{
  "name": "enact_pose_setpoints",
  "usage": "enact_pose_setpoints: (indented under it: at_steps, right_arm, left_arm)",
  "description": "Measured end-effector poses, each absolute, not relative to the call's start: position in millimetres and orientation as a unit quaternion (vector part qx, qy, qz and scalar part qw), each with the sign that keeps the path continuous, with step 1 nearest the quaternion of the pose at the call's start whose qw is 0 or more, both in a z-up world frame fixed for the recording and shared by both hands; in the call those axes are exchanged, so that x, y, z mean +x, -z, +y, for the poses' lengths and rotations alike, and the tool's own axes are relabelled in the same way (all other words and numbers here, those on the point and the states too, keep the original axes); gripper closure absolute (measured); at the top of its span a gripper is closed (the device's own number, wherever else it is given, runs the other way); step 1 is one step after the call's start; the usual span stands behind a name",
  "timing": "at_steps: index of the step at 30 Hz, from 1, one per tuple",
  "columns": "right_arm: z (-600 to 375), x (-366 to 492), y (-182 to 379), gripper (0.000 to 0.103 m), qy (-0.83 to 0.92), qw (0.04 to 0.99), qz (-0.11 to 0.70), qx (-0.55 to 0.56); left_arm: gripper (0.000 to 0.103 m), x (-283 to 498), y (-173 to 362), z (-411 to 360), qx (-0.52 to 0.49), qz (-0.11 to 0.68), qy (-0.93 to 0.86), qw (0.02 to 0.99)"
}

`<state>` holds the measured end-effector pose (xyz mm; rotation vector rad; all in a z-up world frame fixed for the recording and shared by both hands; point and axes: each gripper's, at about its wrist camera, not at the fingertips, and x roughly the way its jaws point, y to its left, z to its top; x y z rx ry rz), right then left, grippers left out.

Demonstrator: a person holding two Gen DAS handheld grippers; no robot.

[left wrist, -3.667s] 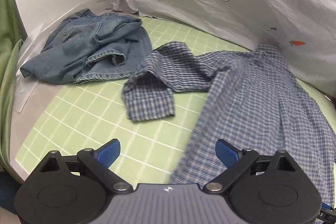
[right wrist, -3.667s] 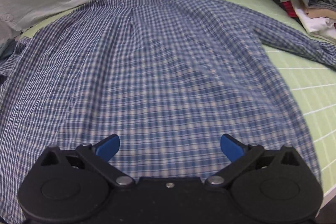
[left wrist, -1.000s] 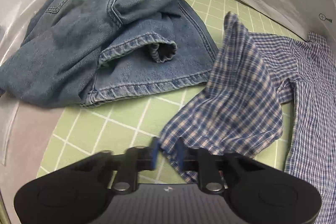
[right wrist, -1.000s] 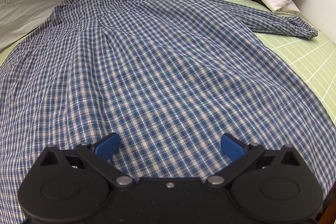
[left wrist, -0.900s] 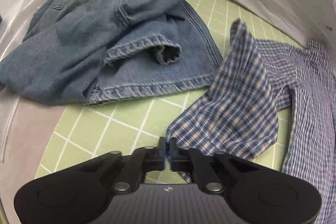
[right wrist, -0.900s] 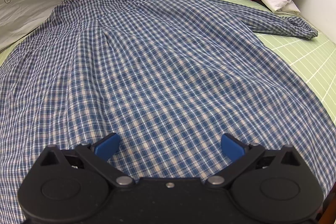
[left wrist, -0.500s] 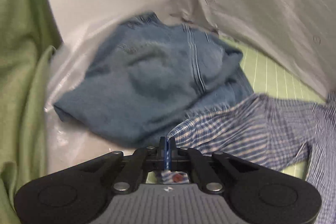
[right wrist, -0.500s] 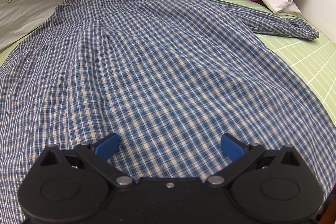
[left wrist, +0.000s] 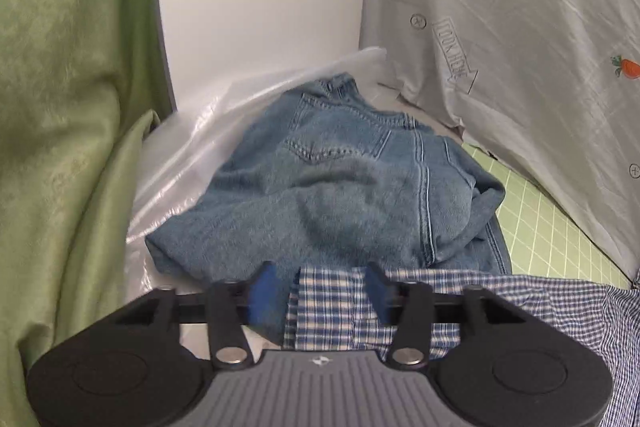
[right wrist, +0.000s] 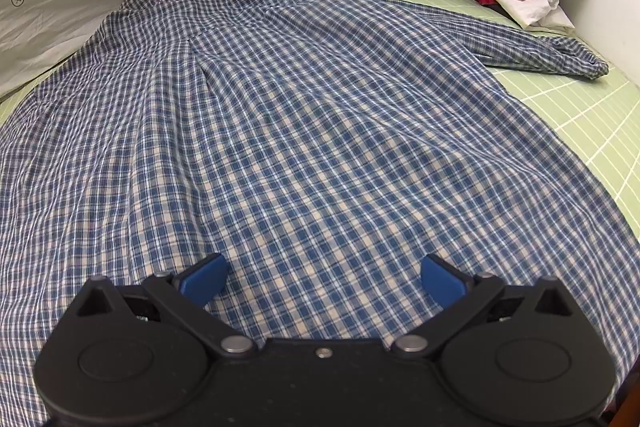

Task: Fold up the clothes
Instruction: 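Grasp the buttoned cuff with the left gripper and lay it across the shirt body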

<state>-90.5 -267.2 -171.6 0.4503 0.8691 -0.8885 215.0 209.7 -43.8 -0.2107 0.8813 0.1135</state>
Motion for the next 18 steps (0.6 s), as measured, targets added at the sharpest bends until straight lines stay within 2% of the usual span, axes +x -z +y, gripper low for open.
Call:
enact_pose_setpoints:
  at_steps: [1,2,6,11,18]
  right_arm:
    - [-267,-90,172,0.0,0.413,0.789,0.404,0.21]
    - [-268,-90,171,0.0,0.413,0.788,0.404,0.21]
    - [-268,-89,171,0.0,0.416,0.787,0.404,0.212]
    - [-268,-88,171,0.0,0.421,0.782,0.405,0.216]
    - [-267,-87,171,0.0,0.429,0.778,0.403,0.22]
  left_arm:
    - [0.032,216,50,208,-0.096,0.434,-0.053,0.894]
    - [0.028,217,57,205,-0.085,0.445,-0.05,0.89]
    - [0.025,221,86,200,-0.061,0.483,-0.054,0.872]
    - [0.024,224,109,204,-0.081,0.514,-0.053,0.853]
    - [0.024,230,120,194,-0.062,0.534,-0.044,0.842]
